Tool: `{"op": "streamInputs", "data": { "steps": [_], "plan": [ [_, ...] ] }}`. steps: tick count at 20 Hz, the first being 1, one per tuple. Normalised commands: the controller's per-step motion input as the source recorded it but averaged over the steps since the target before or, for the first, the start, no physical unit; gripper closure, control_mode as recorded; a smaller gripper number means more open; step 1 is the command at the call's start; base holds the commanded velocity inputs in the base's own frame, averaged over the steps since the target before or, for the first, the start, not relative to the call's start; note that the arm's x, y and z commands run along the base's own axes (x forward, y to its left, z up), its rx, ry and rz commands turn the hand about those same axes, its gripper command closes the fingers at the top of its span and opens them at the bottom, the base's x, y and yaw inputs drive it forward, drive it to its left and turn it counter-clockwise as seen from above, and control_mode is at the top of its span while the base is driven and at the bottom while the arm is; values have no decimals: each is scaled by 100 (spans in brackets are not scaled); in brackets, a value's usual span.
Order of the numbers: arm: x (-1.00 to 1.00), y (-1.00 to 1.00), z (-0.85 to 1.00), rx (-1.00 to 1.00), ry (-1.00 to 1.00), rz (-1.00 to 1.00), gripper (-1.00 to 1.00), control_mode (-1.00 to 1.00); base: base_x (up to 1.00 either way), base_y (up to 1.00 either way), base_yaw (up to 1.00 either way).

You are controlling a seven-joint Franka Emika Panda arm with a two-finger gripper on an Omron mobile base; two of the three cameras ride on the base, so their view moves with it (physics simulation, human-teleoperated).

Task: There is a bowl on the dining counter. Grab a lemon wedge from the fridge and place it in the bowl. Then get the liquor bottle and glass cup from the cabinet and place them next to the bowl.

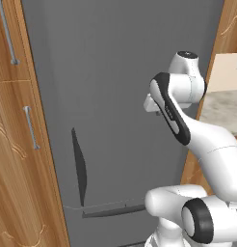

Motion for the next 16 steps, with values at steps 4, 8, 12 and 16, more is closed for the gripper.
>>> {"op": "streamInputs", "data": {
  "steps": [4,8,12,16],
  "plan": [
    [0,0,0,0,0,0,-100,100,-7,2,0],
    [0,0,0,0,0,0,-100,100,-4,57,0],
    [0,0,0,0,0,0,-100,100,0,92,-1],
    [0,0,0,0,0,0,-100,100,0,84,-6]
  ]
}}
